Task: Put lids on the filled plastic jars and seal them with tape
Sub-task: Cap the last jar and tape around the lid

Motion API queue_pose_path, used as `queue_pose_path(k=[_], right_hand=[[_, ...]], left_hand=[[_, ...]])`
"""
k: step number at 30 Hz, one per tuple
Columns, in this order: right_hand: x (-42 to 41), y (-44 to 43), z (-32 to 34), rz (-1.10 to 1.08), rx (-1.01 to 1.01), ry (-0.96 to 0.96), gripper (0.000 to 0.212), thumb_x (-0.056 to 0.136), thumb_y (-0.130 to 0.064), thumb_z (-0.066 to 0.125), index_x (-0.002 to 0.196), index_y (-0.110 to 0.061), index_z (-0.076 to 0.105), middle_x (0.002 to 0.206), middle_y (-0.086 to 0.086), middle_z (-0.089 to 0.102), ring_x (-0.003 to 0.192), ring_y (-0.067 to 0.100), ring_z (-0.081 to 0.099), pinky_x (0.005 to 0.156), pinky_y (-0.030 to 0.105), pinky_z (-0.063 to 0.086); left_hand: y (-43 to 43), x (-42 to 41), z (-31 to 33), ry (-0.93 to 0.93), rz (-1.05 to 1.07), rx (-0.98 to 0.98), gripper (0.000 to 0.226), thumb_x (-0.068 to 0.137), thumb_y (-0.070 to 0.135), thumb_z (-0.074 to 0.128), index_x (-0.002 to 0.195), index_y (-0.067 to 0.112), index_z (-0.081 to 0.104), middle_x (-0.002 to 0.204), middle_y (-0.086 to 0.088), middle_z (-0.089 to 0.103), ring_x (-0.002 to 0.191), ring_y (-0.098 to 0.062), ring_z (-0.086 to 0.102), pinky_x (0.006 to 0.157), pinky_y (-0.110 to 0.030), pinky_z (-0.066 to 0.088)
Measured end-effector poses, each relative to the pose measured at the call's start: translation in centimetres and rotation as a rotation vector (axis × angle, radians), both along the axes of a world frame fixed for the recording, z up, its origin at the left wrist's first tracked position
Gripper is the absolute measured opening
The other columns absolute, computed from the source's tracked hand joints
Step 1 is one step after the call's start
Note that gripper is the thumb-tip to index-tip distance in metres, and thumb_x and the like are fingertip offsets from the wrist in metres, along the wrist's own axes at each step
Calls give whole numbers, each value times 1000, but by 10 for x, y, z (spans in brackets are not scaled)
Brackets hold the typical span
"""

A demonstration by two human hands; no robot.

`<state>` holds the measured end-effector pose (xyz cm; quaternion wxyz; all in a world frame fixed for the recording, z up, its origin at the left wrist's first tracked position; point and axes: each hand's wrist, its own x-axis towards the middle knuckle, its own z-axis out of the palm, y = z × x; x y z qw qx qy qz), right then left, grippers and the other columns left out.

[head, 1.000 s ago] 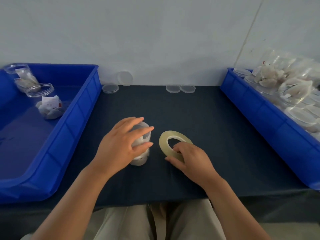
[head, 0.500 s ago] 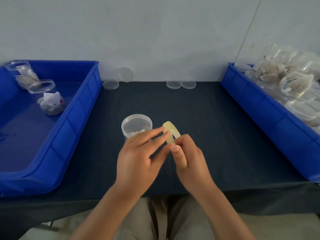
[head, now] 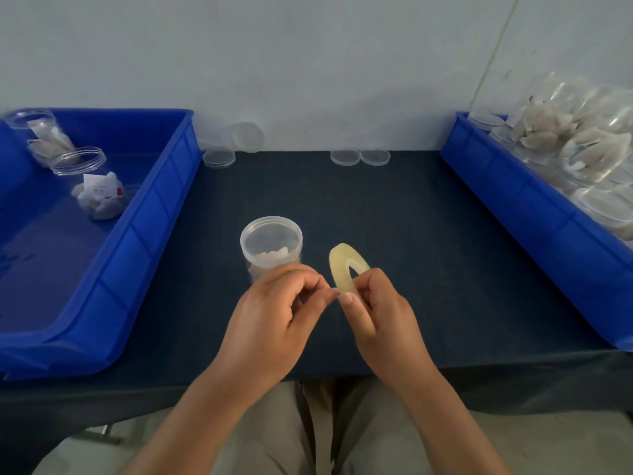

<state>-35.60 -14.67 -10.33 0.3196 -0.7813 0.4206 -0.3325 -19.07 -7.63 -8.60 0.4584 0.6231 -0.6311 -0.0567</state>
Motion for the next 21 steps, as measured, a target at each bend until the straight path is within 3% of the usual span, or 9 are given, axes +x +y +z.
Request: queue_pose_path(k=[3, 5, 7, 10, 14, 18, 21], right_hand=[[-2, -3, 3, 10, -71, 88, 93, 82, -97, 16, 125, -20, 46, 73, -14, 49, 59, 6, 53, 51, 20, 40], [-2, -1, 4, 52, -100, 123, 96, 87, -93, 17, 149, -21, 33, 71, -7, 54, 58, 14, 54, 50, 25, 43], [-2, 2, 1, 94, -69, 96, 95, 90, -91, 19, 161, -27, 23, 69, -6, 53, 60, 15, 54, 52, 26, 44], [0, 5, -3, 135, -18, 39, 93, 90, -90, 20, 163, -32, 22, 69, -15, 53, 62, 9, 54, 55, 19, 41], [4, 7, -4, 166, 48, -26, 91, 89, -92, 19, 159, -36, 25, 77, -7, 62, 67, 14, 61, 55, 27, 47], [8, 9, -4, 179, 56, -22, 87, 90, -89, 17, 159, -36, 25, 85, -19, 63, 69, 8, 62, 57, 18, 44], [8, 12, -4, 189, 87, -5, 79, 92, -88, 13, 156, -44, 27, 79, -18, 58, 64, 7, 57, 56, 18, 39]], left_hand=[[8, -10, -6, 151, 10, 8, 24, 101, 49, 55, 94, 28, 65, 90, 18, 64, 81, -15, 66, 64, -17, 50], [9, -12, -8, 249, 10, 20, 25, 98, 52, 58, 98, 28, 65, 93, 16, 65, 85, -16, 67, 65, -17, 52], [8, -9, -8, 291, 31, 3, 26, 94, 52, 68, 99, 27, 65, 97, 15, 67, 90, -17, 70, 68, -18, 56], [8, -2, -7, 285, 51, 3, 26, 89, 46, 77, 102, 25, 68, 102, 18, 71, 96, -10, 72, 74, -17, 58], [10, 0, -5, 264, -55, 60, 35, 88, 47, 78, 116, 29, 69, 110, 23, 72, 102, -2, 73, 80, -12, 57], [12, 0, -10, 113, -8, 7, 30, 92, 26, 81, 121, 22, 73, 108, 20, 74, 101, -1, 72, 83, -18, 60], [14, 1, -8, 23, 46, -39, 22, 96, 26, 74, 116, 18, 78, 106, 15, 76, 96, 1, 72, 81, -19, 60]])
